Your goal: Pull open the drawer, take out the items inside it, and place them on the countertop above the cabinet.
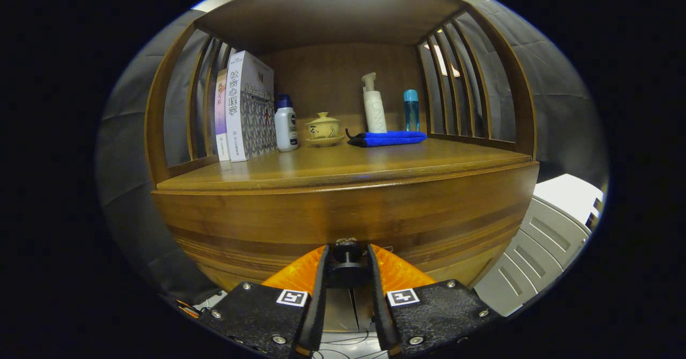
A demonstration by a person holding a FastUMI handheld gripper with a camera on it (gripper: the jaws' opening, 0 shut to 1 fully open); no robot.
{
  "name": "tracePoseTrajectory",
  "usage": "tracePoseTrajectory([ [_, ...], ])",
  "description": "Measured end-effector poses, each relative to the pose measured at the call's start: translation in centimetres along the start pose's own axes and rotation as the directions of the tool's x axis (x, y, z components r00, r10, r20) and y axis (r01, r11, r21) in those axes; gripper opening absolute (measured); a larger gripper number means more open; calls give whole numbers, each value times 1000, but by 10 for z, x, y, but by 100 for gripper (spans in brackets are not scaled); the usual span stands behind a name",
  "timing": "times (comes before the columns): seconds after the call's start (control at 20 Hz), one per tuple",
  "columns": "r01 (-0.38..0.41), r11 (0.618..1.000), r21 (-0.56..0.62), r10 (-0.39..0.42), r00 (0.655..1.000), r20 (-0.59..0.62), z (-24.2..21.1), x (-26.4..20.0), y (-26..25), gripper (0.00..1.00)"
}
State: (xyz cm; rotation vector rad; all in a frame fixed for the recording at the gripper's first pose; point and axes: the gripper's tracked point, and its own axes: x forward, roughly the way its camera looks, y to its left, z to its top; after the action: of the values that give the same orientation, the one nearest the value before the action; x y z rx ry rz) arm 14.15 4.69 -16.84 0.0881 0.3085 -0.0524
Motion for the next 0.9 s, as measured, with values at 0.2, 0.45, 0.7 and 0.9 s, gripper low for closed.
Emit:
tracePoseTrajectory([
  [0.2,7,1000,5,-7,1000,-6,-4,-13,-2,38],
  [0.45,23,1000,2,-23,999,-30,-11,-37,-3,38],
  [0.7,32,999,-8,-32,999,-35,-19,-68,-6,38],
  [0.9,40,999,-15,-41,998,-50,-26,-90,-9,38],
])
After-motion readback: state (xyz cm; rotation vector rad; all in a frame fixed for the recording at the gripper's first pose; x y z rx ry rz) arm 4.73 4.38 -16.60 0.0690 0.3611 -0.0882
